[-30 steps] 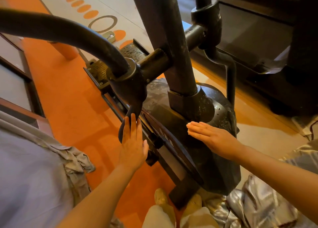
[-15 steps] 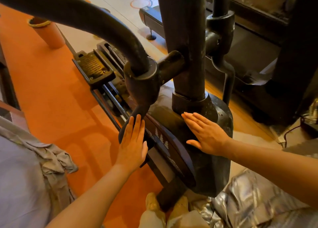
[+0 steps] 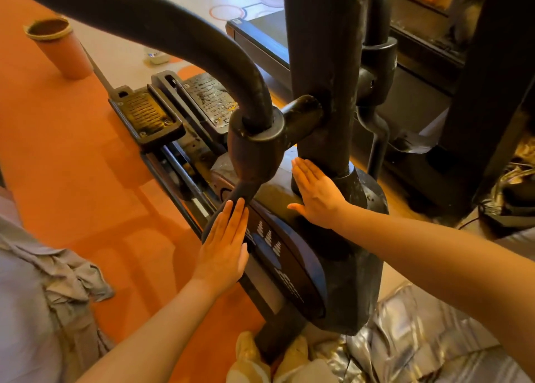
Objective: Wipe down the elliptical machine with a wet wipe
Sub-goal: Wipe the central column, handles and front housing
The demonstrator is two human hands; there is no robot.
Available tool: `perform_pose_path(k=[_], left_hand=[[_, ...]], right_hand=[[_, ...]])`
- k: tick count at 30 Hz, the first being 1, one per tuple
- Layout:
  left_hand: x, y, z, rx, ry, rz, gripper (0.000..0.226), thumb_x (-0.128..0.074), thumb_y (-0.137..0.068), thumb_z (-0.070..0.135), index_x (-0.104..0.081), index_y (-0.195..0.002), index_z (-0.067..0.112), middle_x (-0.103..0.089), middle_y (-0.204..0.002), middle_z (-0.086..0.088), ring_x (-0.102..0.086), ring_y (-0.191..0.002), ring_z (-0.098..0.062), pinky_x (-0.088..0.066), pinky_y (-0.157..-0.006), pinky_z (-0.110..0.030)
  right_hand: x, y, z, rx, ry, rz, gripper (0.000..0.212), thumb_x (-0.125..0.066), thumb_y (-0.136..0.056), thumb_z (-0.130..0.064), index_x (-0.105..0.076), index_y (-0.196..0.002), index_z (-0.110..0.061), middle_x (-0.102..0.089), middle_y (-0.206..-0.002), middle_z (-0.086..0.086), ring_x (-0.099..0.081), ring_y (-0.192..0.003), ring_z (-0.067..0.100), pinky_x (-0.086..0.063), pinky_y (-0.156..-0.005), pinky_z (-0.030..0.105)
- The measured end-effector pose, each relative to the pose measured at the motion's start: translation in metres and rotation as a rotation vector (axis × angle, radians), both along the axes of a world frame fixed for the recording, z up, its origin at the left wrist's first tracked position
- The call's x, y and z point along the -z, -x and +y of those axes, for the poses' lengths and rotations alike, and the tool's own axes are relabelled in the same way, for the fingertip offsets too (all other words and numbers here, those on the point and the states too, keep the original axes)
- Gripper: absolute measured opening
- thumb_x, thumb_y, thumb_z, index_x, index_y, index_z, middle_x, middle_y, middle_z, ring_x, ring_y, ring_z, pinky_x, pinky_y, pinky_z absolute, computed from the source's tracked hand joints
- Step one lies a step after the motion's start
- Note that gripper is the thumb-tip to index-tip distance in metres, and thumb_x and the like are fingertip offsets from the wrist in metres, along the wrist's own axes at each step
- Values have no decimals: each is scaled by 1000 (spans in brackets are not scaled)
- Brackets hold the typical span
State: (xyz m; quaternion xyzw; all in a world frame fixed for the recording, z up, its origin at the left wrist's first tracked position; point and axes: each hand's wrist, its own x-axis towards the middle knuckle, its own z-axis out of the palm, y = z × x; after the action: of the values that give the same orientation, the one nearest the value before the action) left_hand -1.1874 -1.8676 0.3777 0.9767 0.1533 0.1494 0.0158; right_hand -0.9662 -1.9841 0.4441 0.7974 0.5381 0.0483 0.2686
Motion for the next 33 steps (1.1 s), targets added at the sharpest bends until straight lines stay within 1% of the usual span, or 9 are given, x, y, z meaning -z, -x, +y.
perform_pose_path(k=[5, 11, 16, 21, 22, 24, 26, 29, 33], left_hand=[[4, 0, 2, 23, 23, -45, 83, -62, -81, 26, -21, -150, 5, -19, -160, -10, 9, -152, -20, -1, -121, -34], [9, 2, 3, 47, 90, -31, 76, -47, -88, 31, -12, -152, 9, -8, -162, -4, 5, -153, -22, -2, -122, -35], [8, 2, 3, 51, 146, -16, 85, -59, -86, 28, -9, -153, 11, 10, -166, -3, 1, -151, -23, 1, -121, -34], [6, 3, 1, 47, 182, -10, 100, -79, -79, 21, -11, -152, 10, -13, -162, -9, 5, -152, -23, -5, -123, -39], [6, 2, -1, 37, 187, -14, 101, -79, -79, 22, -11, -152, 10, -14, -162, -9, 7, -152, -23, -9, -124, -43], [5, 2, -2, 28, 195, -11, 102, -80, -78, 21, -11, -152, 10, -15, -162, -9, 8, -152, -23, -17, -119, -50], [6, 1, -1, 38, 201, -7, 97, -76, -81, 20, -10, -152, 9, -8, -163, -8, 8, -152, -24, -10, -122, -46], [9, 1, -2, 30, 211, -1, 85, -62, -86, 22, -10, -152, 9, 11, -166, -1, 10, -152, -22, 2, -124, -37], [4, -4, -16, -89, 404, 27, 81, -66, -93, 19, -12, -154, 13, 8, -165, 2, 18, -151, -14, -4, -120, -44]], right_hand=[[-10, 14, -20, 15, -43, -1, 80, -16, -102, -55, 5, -151, 4, 3, -160, 23, 5, -149, 36, 13, -115, 42], [-13, 22, -32, 83, -113, 71, 78, -20, -102, -54, 2, -152, 2, 0, -161, 22, 3, -149, 34, 16, -112, 39], [4, 13, 6, 60, -51, 56, 76, -20, -103, -51, 2, -152, 3, 0, -160, 24, 2, -149, 36, 10, -117, 43], [8, 2, -14, -32, -67, 1, 68, -23, -104, -43, 6, -151, -3, 8, -161, 15, 12, -148, 28, 29, -110, 38], [11, 1, -30, -63, -127, -13, 66, -25, -103, -41, 2, -152, -4, 6, -160, 13, 11, -148, 26, 28, -112, 37], [18, -1, -62, -80, -242, -15, 63, -25, -102, -40, -9, -154, -7, -2, -162, 11, 5, -150, 25, 11, -120, 38], [27, -1, -90, -65, -269, 34, 66, -19, -102, -46, -9, -156, -8, -3, -163, 9, 1, -151, 23, -4, -123, 40], [39, 9, -122, 27, -321, 192, 68, -19, -103, -52, -7, -156, -12, -1, -164, 7, -1, -151, 22, -15, -121, 42], [61, 28, -142, 221, -504, 419, 69, -22, -103, -53, -5, -156, -12, 7, -164, 6, 2, -151, 23, -4, -122, 35]])
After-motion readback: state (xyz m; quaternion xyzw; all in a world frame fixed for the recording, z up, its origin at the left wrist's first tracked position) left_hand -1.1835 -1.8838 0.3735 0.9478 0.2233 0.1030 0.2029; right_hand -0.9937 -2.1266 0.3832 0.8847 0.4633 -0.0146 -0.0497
